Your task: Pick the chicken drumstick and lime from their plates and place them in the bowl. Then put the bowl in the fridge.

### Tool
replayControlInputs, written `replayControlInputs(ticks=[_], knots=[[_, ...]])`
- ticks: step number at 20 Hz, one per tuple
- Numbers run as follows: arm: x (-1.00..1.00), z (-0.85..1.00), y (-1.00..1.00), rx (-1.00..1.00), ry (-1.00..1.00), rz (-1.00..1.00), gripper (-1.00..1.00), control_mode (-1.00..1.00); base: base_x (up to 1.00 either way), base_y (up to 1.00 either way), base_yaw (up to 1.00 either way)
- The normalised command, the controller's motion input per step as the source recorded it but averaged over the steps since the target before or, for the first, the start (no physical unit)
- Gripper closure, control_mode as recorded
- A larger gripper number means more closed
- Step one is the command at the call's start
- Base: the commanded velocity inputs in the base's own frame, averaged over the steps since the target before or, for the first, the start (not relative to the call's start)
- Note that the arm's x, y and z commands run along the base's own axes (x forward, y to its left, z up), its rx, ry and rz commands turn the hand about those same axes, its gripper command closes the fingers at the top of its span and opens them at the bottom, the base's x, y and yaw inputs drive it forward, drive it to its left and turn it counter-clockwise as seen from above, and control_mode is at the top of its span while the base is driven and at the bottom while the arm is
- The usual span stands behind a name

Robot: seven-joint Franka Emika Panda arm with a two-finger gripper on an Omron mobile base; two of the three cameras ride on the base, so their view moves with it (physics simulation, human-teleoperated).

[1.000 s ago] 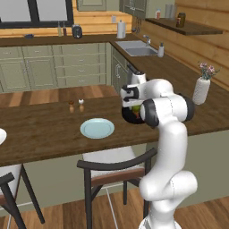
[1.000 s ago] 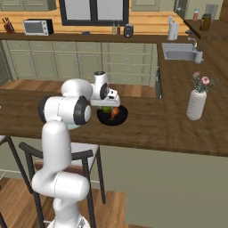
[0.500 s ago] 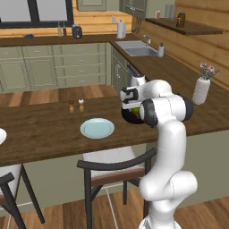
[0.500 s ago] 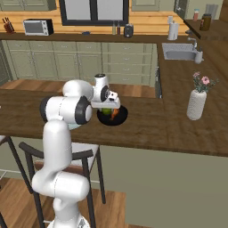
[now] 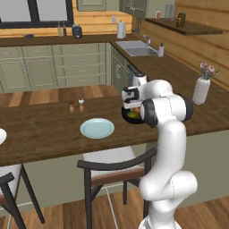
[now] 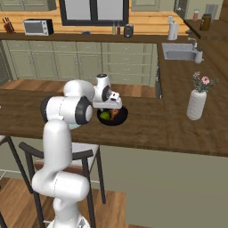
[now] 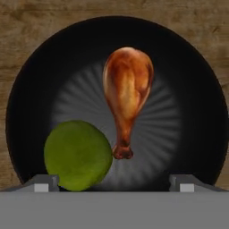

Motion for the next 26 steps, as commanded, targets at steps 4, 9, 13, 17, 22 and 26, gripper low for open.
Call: replayControlInputs(ticks=[4, 9, 13, 17, 22, 26], knots=[[-0.55, 0.47, -0.55, 0.19, 0.00, -0.21, -1.00, -1.00, 0.00, 0.00, 0.00], [-0.68, 0.38, -0.32, 0.26, 0.01, -0.22, -1.00, -1.00, 0.00, 0.00, 0.00], [-0.92, -0.06, 0.06, 0.06, -0.07, -0.17, -1.00, -1.00, 0.00, 0.00, 0.00], [-0.08, -0.03, 0.16, -0.03, -0.01, -0.04, -1.00, -1.00, 0.00, 0.00, 0.00], [0.34, -0.19, -0.38, 0.00, -0.01, 0.00, -1.00, -1.00, 0.00, 0.00, 0.00], [0.66, -0.37, -0.22, 0.00, -0.02, 0.00, -1.00, -1.00, 0.00, 0.00, 0.00]])
